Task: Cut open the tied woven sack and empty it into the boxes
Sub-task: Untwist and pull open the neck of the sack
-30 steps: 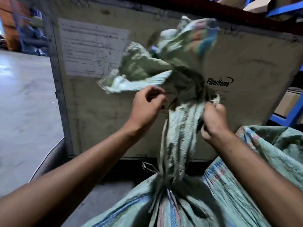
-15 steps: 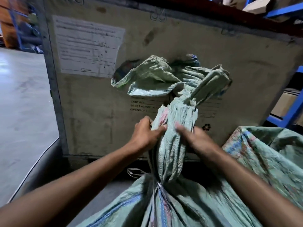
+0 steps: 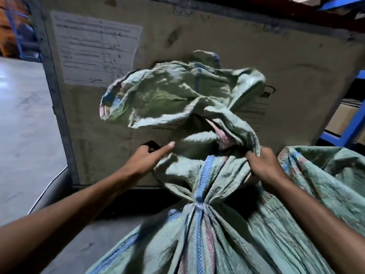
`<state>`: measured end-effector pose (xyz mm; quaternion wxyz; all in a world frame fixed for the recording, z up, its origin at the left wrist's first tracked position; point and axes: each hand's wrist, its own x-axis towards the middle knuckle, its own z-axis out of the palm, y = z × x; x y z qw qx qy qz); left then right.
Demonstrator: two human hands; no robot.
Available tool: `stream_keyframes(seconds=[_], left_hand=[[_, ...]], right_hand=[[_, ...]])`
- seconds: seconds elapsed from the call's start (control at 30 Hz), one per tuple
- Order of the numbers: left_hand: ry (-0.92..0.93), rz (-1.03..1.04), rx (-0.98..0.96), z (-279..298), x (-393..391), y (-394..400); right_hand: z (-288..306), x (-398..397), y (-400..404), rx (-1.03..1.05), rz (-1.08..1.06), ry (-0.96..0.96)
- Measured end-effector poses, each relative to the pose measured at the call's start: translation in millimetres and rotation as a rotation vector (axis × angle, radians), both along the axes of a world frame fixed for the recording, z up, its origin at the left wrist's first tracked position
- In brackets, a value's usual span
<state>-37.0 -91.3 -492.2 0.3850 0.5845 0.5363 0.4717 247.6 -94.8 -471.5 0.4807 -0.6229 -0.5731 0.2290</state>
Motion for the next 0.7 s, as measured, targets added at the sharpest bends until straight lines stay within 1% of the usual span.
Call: stream_keyframes(seconds=[0.03,0.13,0.2,0.27,0.3,0.33,0.4,0.47,0.53,0.6,0.67,0.7], left_hand=[[-0.033,-0.082,-0.055,0.4,1.9,-7.8],[0.017,-0.238,-0.249,-11.3,14.9,-38.0],[-0.075,-0.332,-0.341,-27.7,27.9,-50.0],[-0.230,-0.238,-0.384,-43.2,36.0,-49.1],[-0.287,-0.158,-0.383,-48.0,38.1,-46.3],[-0.304,-0.083,-0.373,-55.5,37.8,-39.4],[-0.291,-0.042,-0.354,-62.6,43.1,-34.4],[-0.247,-0.054,-0.357,-67.7,50.5,-35.5],[-0.186,-0.085,-0.344,-72.5,53.5,-35.9],[-0.144,-0.161,-0.320,-68.8,51.6,-33.8],[-0.111,-0.227,-0.288,-61.4,45.7,-29.3],[-0.061,-0.256,-0.262,-57.9,39.0,-26.3]], right_hand=[[2.7,-4.0,3.3,0.014,-0.020,0.044],[-2.3,-13.4,2.0,0.003,-0.091,0.132],[-8.9,-23.9,-5.2,-0.002,-0.117,0.198],[-17.1,-33.8,-11.2,-0.023,-0.045,0.232],[-21.5,-38.7,-14.9,-0.053,0.024,0.222],[-27.2,-42.5,-18.1,-0.092,0.087,0.202],[-44.7,-49.6,-21.9,-0.167,0.149,0.157],[-62.9,-55.2,-22.5,-0.187,0.158,0.124],[-76.3,-55.2,-19.5,-0.143,0.129,0.102],[-79.3,-49.6,-12.9,-0.115,0.086,0.082],[-75.5,-39.1,-3.4,-0.091,0.042,-0.014],[-70.1,-32.1,0.6,-0.083,0.030,-0.068]])
